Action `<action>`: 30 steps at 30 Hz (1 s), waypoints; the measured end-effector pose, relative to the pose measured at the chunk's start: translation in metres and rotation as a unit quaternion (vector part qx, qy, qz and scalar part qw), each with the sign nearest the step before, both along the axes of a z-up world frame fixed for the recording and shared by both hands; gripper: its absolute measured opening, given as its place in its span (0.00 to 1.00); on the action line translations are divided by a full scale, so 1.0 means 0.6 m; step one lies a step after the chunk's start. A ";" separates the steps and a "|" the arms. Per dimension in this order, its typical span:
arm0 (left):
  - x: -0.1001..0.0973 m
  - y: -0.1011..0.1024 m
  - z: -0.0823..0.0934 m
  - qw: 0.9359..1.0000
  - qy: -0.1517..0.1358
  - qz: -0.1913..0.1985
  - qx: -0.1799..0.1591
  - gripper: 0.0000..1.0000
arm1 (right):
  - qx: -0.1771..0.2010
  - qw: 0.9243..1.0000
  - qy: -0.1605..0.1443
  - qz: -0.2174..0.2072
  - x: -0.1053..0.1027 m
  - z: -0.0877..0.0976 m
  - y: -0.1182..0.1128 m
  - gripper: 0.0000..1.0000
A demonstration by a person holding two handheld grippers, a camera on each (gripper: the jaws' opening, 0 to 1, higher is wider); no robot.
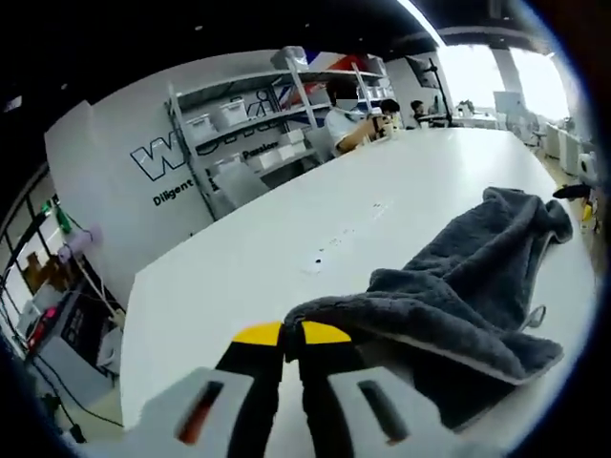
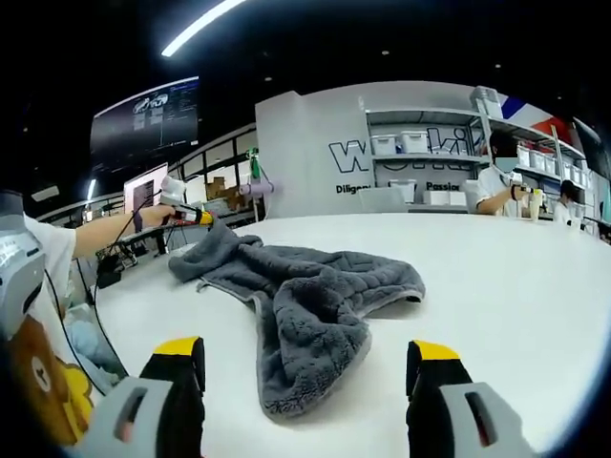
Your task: Fold the towel on the table until its edges align and the towel forms a compact rectangular stack.
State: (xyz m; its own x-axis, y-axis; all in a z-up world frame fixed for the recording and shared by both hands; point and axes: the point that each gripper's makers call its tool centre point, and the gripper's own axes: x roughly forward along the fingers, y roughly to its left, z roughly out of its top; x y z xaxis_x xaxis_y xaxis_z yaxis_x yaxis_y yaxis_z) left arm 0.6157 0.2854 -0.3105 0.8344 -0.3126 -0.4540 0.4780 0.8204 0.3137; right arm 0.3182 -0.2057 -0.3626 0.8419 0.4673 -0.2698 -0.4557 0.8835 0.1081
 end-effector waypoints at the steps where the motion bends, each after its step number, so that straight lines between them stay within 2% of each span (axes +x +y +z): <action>1: 0.001 0.004 -0.012 1.000 0.004 0.003 -0.003 0.07 | 0.000 1.000 0.000 0.000 0.000 0.000 0.000 0.91; 6: 0.009 0.025 -0.072 0.999 0.026 0.025 -0.025 0.07 | -0.006 1.000 0.006 -0.001 0.000 -0.003 0.002 0.91; 12: 0.013 0.032 -0.109 0.997 0.038 0.037 -0.047 0.07 | -0.009 1.000 0.009 -0.003 -0.001 -0.005 0.004 0.91; 20: 0.005 0.029 -0.116 0.997 0.039 0.040 -0.058 0.09 | -0.009 1.000 0.010 0.004 0.000 -0.007 0.015 0.91; 24: -0.008 0.033 -0.112 0.997 0.039 0.039 -0.053 0.20 | -0.008 1.000 0.010 0.007 -0.002 -0.008 0.016 0.91; 30: -0.034 0.038 -0.101 0.998 0.029 0.040 -0.047 0.21 | -0.004 1.000 0.007 0.011 -0.006 -0.007 0.018 0.91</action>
State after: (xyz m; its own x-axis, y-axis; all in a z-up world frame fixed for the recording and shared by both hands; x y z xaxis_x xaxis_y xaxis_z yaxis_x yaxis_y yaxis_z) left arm 0.5953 0.3083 -0.3713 0.8318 -0.2892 -0.4738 0.4244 0.8815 0.2070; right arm 0.3146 -0.1948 -0.3666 0.8281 0.4831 -0.2842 -0.4731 0.8744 0.1078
